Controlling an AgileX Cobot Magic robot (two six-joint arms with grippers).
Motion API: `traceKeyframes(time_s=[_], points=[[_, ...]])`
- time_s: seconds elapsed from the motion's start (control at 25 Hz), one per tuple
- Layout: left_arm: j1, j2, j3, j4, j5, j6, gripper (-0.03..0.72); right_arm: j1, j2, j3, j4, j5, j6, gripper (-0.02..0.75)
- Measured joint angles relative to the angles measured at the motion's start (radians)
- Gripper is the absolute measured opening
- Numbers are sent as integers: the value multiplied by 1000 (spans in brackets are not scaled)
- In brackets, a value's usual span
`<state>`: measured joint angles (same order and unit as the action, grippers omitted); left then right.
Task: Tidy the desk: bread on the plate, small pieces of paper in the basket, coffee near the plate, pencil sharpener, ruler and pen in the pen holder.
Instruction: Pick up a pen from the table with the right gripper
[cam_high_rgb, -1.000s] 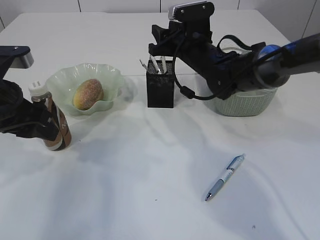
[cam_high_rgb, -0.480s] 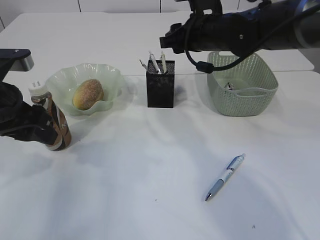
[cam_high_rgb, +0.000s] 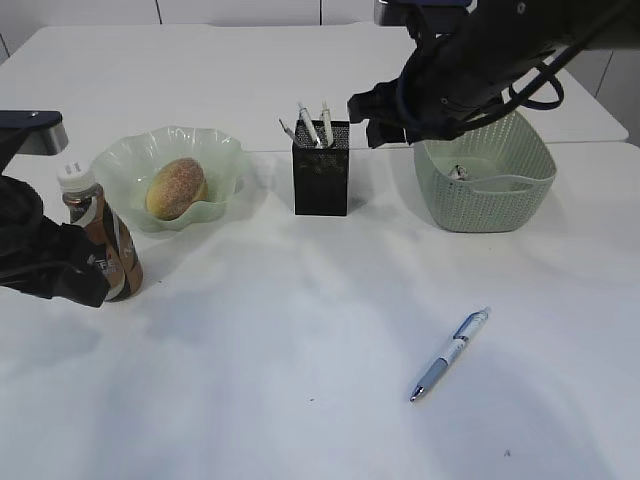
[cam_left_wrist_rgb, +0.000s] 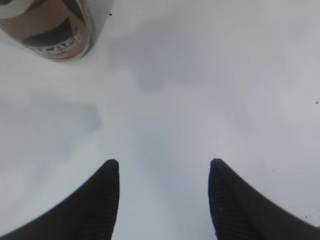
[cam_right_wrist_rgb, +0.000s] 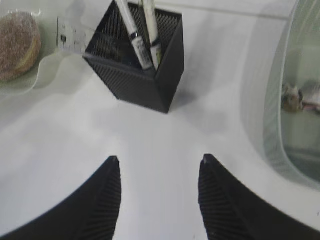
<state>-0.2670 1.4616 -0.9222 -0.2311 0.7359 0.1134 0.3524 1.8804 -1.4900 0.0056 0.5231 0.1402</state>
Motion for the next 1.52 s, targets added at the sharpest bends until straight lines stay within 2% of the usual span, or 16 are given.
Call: traceKeyframes(time_s=[0.12, 0.24, 0.4, 0.72, 1.08, 1.2, 1.44, 1.52], points=[[0, 0, 0, 0, 15, 0, 400, 0, -15, 0, 75, 167, 3, 405], [0, 0, 0, 0, 34, 0, 400, 0, -19, 0, 94, 259, 27, 405], [0, 0, 0, 0, 42, 0, 400, 0, -20, 0, 103, 458, 95, 381], [0, 0, 0, -4, 58, 0, 400, 0, -20, -2, 110, 663, 177, 342], [0, 0, 0, -4, 99, 0, 400, 0, -20, -2, 90, 691, 200, 341], [0, 0, 0, -4, 119, -2, 400, 0, -28, -2, 27, 693, 357, 341], [0, 0, 0, -38, 140, -7, 400, 0, -72, 19, -14, 693, 447, 341], [0, 0, 0, -40, 140, -7, 400, 0, -129, 107, -6, 688, 498, 341]])
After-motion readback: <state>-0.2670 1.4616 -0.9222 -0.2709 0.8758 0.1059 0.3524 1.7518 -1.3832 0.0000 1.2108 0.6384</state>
